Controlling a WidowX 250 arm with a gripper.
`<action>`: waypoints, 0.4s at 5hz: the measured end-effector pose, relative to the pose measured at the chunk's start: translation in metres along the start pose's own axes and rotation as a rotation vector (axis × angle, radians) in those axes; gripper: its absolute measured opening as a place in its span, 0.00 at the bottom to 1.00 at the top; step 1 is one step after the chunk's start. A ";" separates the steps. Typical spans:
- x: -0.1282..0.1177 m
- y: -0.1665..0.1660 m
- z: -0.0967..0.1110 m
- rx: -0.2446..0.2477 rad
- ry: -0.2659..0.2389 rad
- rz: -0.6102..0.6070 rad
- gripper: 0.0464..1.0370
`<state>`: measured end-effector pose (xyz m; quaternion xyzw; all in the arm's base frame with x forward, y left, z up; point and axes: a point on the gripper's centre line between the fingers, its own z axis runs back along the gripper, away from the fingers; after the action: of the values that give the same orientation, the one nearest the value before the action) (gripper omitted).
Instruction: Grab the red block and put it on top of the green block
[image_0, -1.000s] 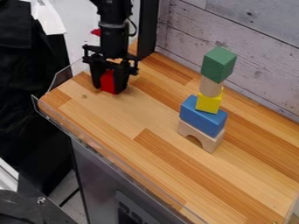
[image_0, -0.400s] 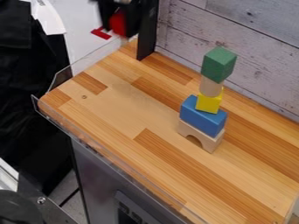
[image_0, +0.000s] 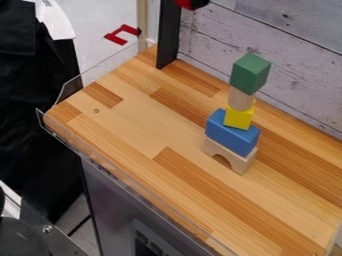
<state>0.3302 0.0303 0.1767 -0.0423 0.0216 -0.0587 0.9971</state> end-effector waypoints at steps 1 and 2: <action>-0.005 -0.024 0.022 -0.019 -0.048 -0.070 0.54; -0.012 -0.036 0.017 -0.028 -0.015 -0.102 0.54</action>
<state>0.3154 -0.0030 0.1970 -0.0578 0.0127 -0.1088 0.9923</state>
